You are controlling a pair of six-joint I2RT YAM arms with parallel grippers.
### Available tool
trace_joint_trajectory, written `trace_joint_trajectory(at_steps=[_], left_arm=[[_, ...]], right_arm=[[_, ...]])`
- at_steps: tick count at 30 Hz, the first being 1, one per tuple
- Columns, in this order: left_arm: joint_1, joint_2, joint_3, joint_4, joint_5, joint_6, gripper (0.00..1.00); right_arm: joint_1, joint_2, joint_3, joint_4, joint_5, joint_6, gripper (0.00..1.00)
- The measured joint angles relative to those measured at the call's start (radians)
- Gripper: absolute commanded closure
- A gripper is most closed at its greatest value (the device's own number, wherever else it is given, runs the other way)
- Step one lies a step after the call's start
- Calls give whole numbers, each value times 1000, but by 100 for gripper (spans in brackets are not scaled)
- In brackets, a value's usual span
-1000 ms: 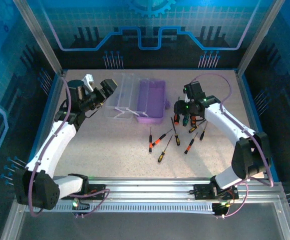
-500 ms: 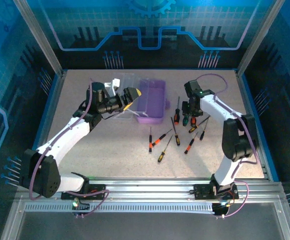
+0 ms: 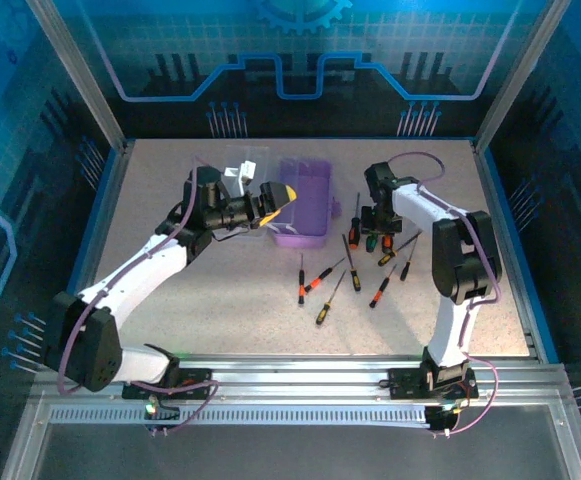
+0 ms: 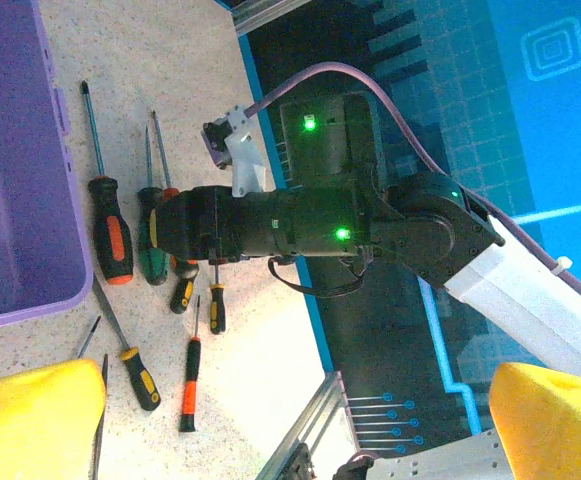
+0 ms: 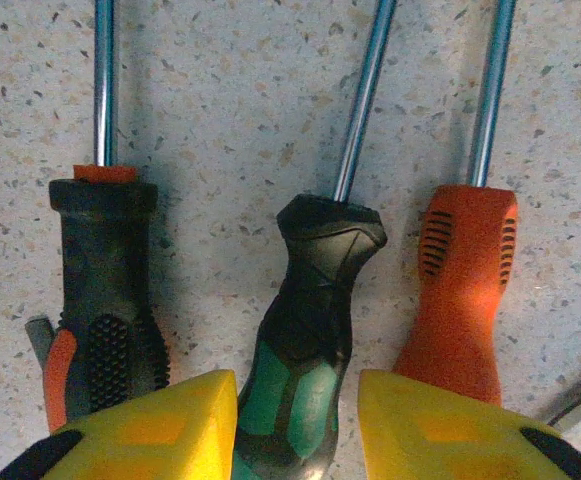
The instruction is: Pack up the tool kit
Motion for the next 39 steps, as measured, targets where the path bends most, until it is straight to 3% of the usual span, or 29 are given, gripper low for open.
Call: trace_joint_trajectory(at_steps=[29, 36, 39], left_arm=[[-2, 12, 0, 3, 13, 1, 1], [-2, 12, 0, 2, 13, 3, 1], [-2, 12, 0, -2, 13, 4, 1]], right_arm=[[14, 67, 44, -10, -36, 15, 63], [16, 79, 64, -27, -37, 15, 73], [16, 79, 64, -27, -36, 14, 74]])
